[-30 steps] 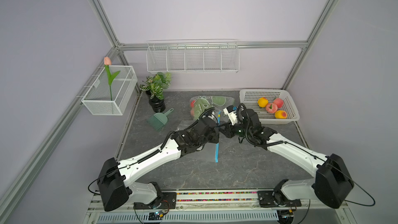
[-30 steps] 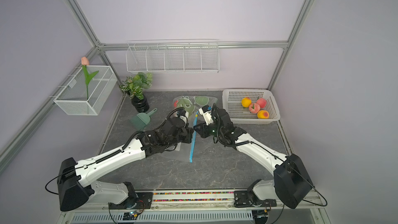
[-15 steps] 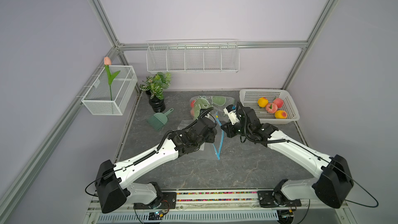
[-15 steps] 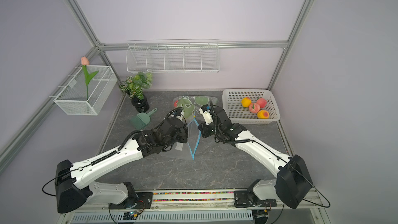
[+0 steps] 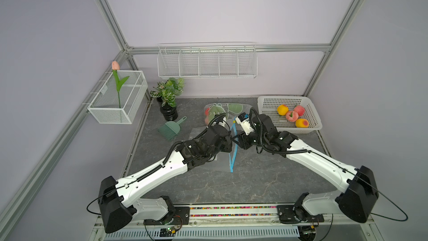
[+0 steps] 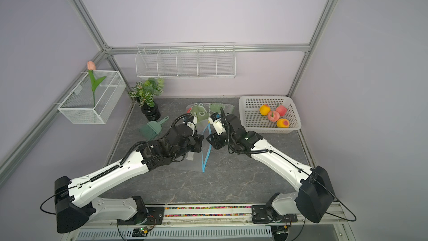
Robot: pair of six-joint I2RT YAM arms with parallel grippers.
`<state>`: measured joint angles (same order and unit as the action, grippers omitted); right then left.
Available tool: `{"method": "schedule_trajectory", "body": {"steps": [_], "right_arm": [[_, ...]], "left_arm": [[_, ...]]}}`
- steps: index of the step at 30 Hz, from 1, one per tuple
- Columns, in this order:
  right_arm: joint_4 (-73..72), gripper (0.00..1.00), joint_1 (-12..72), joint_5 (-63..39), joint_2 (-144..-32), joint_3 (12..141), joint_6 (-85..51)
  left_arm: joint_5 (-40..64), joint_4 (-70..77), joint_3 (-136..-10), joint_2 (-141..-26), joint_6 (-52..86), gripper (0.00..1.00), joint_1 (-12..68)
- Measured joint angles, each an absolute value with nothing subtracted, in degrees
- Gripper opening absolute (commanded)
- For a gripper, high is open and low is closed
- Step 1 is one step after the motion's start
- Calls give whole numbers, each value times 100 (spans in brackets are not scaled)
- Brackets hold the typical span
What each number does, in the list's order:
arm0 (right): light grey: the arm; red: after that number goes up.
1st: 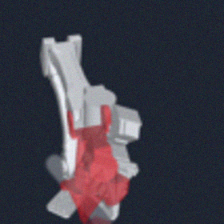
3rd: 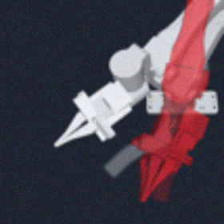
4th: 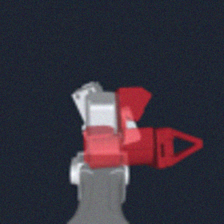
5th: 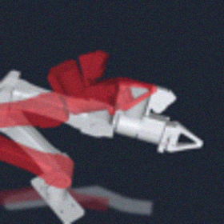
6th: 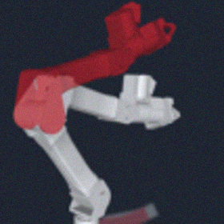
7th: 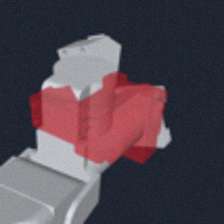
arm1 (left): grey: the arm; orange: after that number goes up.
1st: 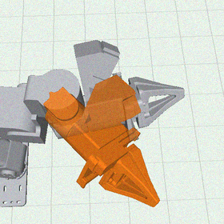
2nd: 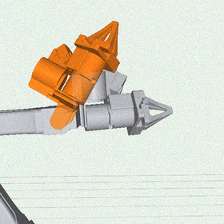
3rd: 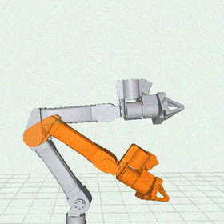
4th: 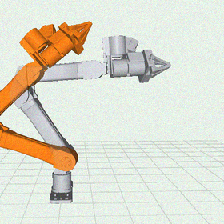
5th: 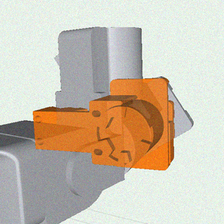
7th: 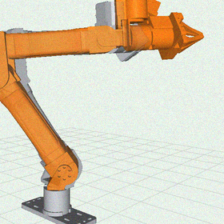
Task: Place the peach in a zip-top bag and seal the zipper
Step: Open the zipper of the food storage bag at the center of the board.
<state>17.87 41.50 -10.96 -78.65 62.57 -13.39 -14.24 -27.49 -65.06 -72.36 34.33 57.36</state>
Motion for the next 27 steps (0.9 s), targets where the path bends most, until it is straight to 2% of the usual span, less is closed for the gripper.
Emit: {"method": "schedule_trajectory", "body": {"steps": [6,17,27], "right_arm": [[1737,51,4241,-972,-8075,6254,-1345],[2578,53,4512,635,-8440,6580,-1107],[2967,54,4617,952,-8523,6847,-757]], "left_arm": [[-1387,-2692,-6514,-7236,3454,0,5736],[-1859,-3395,-7142,-7236,3424,0,5736],[-2589,-3894,-7282,-7135,3249,0,5736]]}}
